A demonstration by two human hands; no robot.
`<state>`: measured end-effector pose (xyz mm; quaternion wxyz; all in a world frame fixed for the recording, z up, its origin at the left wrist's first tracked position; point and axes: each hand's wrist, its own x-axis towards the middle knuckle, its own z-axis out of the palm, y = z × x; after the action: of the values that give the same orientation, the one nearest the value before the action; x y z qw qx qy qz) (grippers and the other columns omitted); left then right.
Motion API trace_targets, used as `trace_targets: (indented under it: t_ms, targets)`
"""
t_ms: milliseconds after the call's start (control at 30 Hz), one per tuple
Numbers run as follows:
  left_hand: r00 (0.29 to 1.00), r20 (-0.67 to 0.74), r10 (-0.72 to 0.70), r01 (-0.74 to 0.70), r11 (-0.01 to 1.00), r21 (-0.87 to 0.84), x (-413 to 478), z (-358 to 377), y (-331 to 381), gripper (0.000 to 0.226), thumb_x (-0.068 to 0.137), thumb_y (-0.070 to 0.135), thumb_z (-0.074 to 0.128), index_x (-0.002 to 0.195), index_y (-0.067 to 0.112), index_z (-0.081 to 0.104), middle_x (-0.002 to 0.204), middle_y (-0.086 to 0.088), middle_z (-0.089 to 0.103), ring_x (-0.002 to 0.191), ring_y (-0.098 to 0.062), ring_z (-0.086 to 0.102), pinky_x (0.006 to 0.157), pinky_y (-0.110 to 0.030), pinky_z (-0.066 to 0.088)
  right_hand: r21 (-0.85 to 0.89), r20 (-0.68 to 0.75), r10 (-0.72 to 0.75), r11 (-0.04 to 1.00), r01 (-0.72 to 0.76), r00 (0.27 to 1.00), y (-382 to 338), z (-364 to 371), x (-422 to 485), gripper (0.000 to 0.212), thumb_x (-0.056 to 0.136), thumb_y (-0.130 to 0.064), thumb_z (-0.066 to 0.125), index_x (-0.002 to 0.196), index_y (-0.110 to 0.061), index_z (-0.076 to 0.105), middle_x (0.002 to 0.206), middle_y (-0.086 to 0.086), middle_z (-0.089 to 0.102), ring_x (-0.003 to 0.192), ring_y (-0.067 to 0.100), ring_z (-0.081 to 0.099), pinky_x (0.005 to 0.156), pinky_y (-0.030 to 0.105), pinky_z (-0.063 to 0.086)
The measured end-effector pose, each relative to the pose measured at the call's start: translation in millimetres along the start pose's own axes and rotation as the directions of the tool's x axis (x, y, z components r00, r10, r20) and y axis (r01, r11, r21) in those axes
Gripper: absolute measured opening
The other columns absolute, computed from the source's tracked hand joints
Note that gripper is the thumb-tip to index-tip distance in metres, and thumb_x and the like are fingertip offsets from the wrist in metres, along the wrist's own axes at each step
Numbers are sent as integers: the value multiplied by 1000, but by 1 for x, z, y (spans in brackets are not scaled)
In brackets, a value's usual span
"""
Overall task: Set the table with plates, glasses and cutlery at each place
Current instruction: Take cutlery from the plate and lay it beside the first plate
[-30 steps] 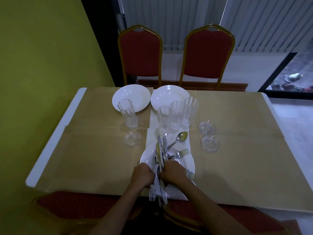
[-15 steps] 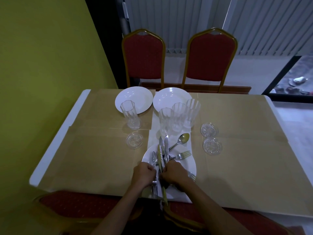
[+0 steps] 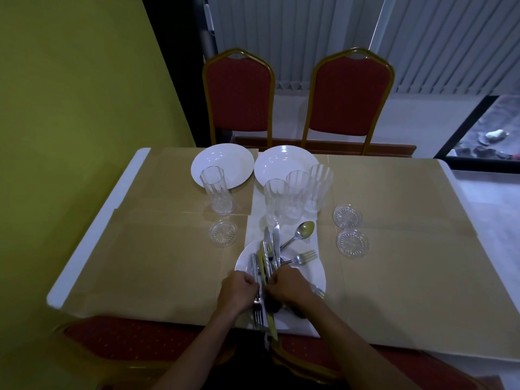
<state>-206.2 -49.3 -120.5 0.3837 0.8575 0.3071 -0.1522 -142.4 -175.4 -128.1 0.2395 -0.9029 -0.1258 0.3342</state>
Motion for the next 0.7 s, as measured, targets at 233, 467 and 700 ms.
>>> trace_targets:
  t_ms: [233,467,700]
  targets:
    - [999,-33,1,-3,998,-67,-2,-1,-1,18,77,16,60,65,10,72,67,-6,71,72,-19,68,68,-29,52,-40,1,-4,999,4,1000,-2,2,-3,16,69,-18,63,64,-5,71,62,9,68,62,22,70,66,36,62]
    - [993,-64,-103,71,918,-390,11,-34,-18,14,73,16,71,63,25,73,69,3,75,70,-19,74,75,-40,62,143,-88,-22,989,35,996,-15,-19,-12,27,76,-22,66,62,0,67,55,13,59,49,14,54,60,36,57]
    - [977,-166,-132,18,833,-553,35,-107,-26,12,81,1,67,75,10,73,63,-7,70,52,-16,61,59,-31,58,353,-61,-47,933,66,997,-69,-38,-6,22,86,-23,72,74,-5,74,54,-3,63,41,6,56,44,15,44]
